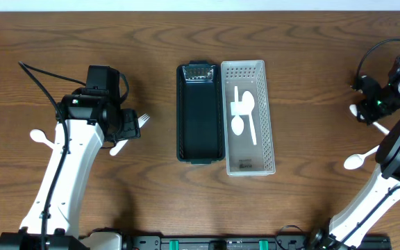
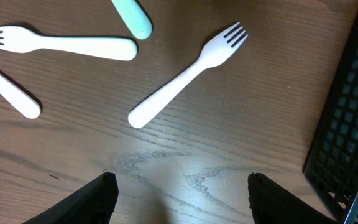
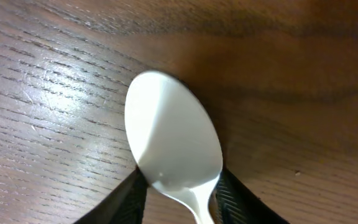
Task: Pack container
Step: 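Move the right gripper back and grasp a third white spoon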
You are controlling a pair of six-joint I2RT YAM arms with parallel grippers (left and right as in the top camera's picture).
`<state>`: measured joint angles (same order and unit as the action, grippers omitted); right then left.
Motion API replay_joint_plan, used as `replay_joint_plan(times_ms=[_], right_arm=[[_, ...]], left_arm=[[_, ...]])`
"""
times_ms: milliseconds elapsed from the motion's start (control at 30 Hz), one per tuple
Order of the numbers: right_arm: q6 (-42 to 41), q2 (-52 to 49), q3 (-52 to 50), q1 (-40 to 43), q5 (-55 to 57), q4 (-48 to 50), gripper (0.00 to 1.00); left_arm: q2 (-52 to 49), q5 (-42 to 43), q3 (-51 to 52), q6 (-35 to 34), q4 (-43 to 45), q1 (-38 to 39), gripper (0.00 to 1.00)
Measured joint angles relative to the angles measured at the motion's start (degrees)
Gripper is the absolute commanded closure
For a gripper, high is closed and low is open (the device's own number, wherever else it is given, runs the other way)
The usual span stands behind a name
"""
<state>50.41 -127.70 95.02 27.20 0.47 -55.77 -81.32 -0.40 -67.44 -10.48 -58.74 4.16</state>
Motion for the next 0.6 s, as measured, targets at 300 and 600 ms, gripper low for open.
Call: replay_joint_plan(times_ms=[300,600], right_arm=[[-2.5,0.2,-0.3,0.0,-0.3,1.5,0.67],[-5.2,0.2,-0.4,-0.5,-0.8,3.3,0.96]], left_arm=[[0.0,0.0,0.0,0.0,0.0,0.0,0.30],[0.0,0.0,0.0,0.0,0.0,0.0,0.29]])
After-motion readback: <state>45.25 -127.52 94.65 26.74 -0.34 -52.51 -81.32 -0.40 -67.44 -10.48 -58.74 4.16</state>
